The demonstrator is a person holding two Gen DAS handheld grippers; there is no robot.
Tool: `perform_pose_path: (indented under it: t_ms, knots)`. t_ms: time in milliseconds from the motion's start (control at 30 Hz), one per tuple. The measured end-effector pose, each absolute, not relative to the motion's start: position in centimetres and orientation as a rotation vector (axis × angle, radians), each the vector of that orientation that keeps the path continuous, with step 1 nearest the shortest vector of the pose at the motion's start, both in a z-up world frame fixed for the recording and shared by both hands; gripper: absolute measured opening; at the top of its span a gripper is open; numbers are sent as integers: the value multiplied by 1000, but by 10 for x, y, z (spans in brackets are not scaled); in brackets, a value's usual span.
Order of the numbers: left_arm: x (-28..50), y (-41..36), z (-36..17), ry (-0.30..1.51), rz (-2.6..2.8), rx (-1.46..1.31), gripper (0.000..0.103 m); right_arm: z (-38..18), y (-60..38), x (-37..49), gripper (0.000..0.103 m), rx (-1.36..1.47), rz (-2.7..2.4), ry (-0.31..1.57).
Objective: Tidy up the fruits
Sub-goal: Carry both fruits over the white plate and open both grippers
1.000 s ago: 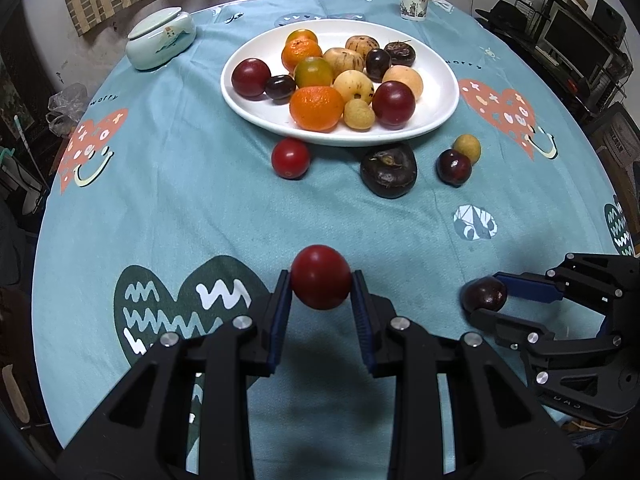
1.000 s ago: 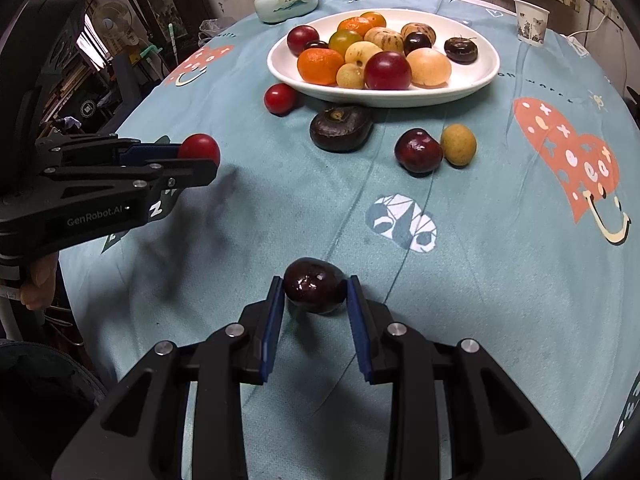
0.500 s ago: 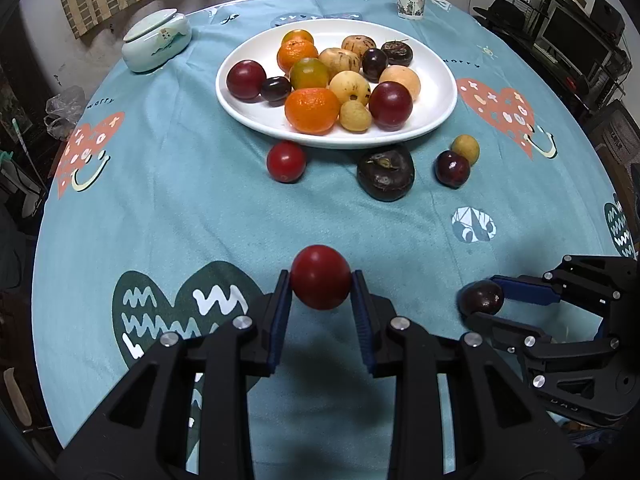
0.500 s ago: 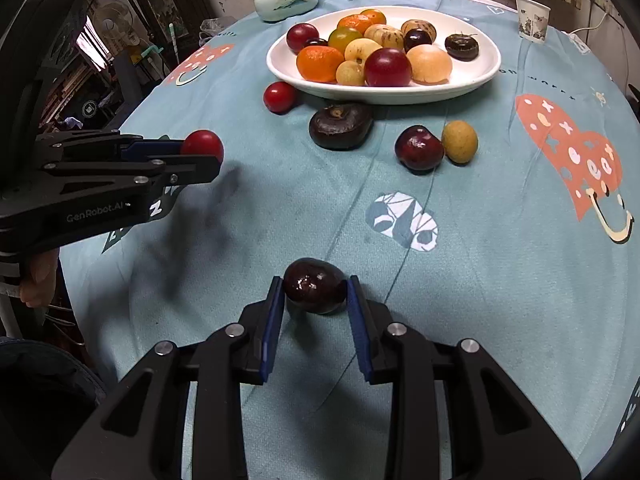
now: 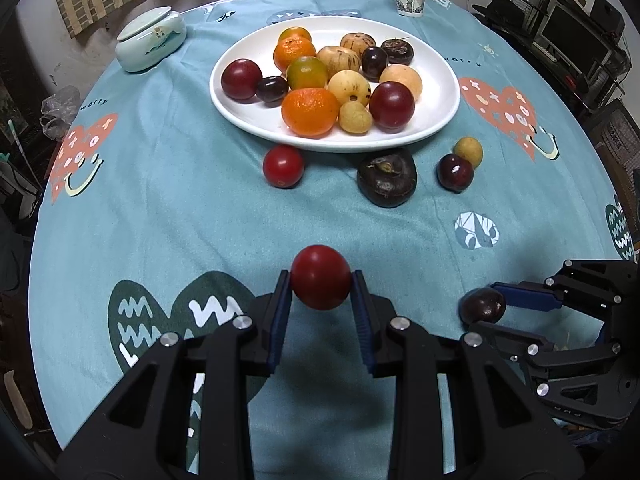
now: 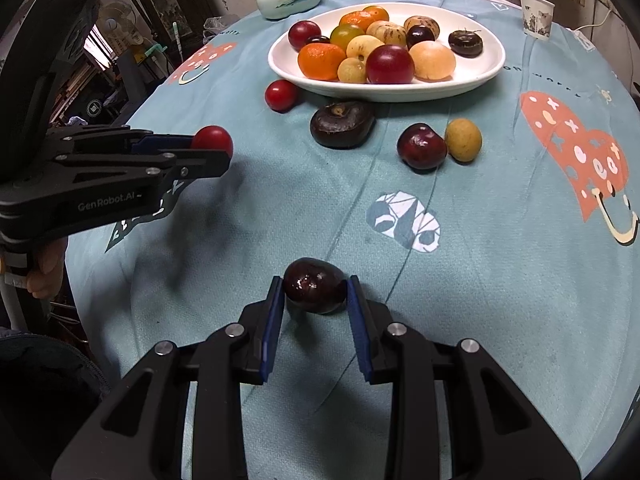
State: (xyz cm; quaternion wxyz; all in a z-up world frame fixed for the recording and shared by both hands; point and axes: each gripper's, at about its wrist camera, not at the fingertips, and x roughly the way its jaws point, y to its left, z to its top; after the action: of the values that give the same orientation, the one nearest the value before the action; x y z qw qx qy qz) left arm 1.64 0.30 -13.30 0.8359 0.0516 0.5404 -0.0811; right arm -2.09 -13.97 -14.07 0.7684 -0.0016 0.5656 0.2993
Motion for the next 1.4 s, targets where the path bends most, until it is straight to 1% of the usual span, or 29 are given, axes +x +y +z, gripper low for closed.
perform_pose_path:
  t_ms: [400, 533, 733, 833, 1000, 1200, 1233, 1267, 1300, 1400]
  knots:
    - [31, 25, -135, 1164, -140, 58, 30, -140, -141, -20, 32, 2, 661, 1236]
    - [49, 27, -123, 1136, -146, 57, 30, -126, -138, -7, 32, -24, 677, 1205]
    - [105, 12, -82, 1012, -155, 81, 30, -75, -138, 62, 32, -32, 631, 1018]
    - [132, 9, -70, 981, -148, 74, 30, -64, -138, 97, 32, -37, 589, 974]
    - [169, 8, -69, 978, -125, 58, 30, -64, -139, 143, 32, -36, 540, 951]
    - [196, 6, -83, 1012, -105, 45, 31, -84, -128, 185, 33, -55, 517, 975]
    - [199, 5, -85, 1016, -103, 46, 32, -87, -128, 188, 33, -57, 516, 981]
    - [201, 5, -86, 1016, -98, 44, 43, -93, -125, 193, 33, -63, 513, 1003]
    - [202, 5, -87, 1009, -90, 43, 49, -97, -124, 196, 33, -74, 501, 1018]
    - [204, 6, -88, 1003, -88, 39, 52, -102, -123, 198, 33, -90, 474, 1023]
